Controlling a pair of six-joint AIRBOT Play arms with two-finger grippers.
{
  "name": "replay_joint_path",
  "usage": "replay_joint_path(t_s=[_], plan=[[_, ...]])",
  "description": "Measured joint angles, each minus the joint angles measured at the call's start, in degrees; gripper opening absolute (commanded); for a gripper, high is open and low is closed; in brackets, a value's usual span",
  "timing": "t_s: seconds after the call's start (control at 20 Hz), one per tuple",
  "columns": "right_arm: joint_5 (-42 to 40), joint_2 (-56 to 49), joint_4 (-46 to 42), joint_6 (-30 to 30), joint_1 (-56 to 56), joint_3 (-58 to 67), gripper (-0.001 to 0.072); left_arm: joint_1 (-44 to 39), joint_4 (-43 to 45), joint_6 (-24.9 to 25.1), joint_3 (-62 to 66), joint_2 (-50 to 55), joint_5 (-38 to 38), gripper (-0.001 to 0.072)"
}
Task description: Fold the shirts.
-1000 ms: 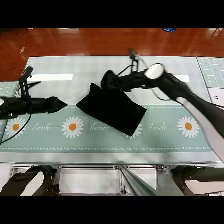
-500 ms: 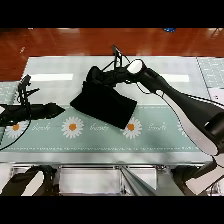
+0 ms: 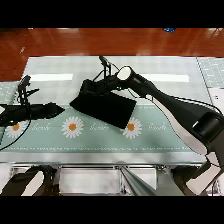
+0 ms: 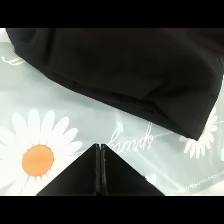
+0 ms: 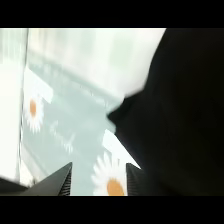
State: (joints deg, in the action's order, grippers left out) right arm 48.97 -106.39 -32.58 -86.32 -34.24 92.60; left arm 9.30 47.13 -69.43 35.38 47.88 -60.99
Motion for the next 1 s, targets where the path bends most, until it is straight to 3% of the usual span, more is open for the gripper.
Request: replay_joint_path(t_s=[0.2, 0.4, 0.55, 0.65, 0.8, 1.0], plan=[[9.5, 6.9, -4.2, -1.6, 8.4, 0.0, 0.0398, 3.6, 0.0, 0.0, 2.9, 0.0, 0.7, 0.0026], [19.9, 23.5, -24.3, -7.5, 19.1, -3.7, 0.0398, 9.1, -0.9, -0.7, 7.7, -0.4, -0.7, 0.0026], [20.2, 38.3, -39.3, -14.5, 25.3, -17.4, 0.0413, 9.2, -2.3, -0.8, 8.5, -0.6, -1.2, 0.0026], [15.4, 47.5, -43.0, -19.9, 28.4, -31.4, 0.0419, 7.8, -2.8, -0.5, 7.3, -0.6, -1.6, 0.0026], [6.0, 53.4, -37.6, -21.5, 30.5, -49.2, 0.042, 5.1, -3.1, -0.2, 4.0, -0.7, -1.4, 0.0026], [-1.3, 48.8, -17.1, -9.6, 31.4, -61.1, 0.0418, 3.0, -3.4, -0.1, -0.4, -0.5, -0.4, 0.0026]])
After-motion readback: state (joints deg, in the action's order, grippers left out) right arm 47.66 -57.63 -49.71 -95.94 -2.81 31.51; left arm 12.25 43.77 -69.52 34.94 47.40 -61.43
